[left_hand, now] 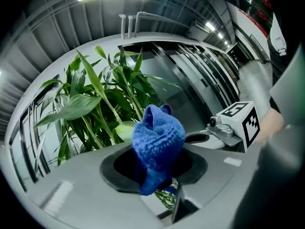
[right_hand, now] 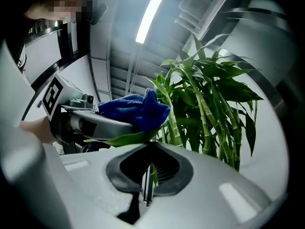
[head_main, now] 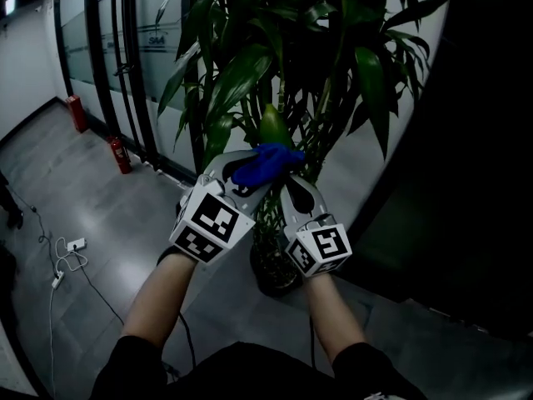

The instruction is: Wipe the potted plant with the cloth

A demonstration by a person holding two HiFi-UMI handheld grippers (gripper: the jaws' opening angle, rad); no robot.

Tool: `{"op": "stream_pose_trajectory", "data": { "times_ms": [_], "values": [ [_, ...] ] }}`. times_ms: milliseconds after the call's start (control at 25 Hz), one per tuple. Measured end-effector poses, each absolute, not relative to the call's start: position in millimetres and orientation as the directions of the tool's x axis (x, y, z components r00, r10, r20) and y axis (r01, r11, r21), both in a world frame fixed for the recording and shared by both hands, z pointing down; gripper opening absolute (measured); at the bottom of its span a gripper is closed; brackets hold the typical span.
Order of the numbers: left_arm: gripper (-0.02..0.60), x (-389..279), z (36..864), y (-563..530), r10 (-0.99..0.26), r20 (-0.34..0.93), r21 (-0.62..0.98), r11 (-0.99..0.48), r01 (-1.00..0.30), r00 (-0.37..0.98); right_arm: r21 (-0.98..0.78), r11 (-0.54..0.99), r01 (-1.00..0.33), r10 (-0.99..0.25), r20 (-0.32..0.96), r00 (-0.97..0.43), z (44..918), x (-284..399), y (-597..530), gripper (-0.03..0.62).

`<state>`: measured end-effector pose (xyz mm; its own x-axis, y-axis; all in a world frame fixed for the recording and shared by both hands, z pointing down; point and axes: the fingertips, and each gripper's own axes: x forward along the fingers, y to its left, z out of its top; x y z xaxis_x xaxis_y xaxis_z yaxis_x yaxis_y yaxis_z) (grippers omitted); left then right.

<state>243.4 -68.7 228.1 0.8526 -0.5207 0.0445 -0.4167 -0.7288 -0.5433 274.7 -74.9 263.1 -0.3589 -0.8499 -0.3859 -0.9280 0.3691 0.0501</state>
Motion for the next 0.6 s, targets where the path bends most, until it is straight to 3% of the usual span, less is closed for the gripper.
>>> {"op": "stream_pose_trajectory", "data": {
  "times_ms": [600],
  "values": [
    [0.153,239.4,251.0,-55.3,-0.504,0.057,-0.471,-0.775,-0.422,0.862,0.037,0.352,-0.935,-0.868,-0.361,-0.341,272.9,282.6,-70.3,0.003]
  ]
}}
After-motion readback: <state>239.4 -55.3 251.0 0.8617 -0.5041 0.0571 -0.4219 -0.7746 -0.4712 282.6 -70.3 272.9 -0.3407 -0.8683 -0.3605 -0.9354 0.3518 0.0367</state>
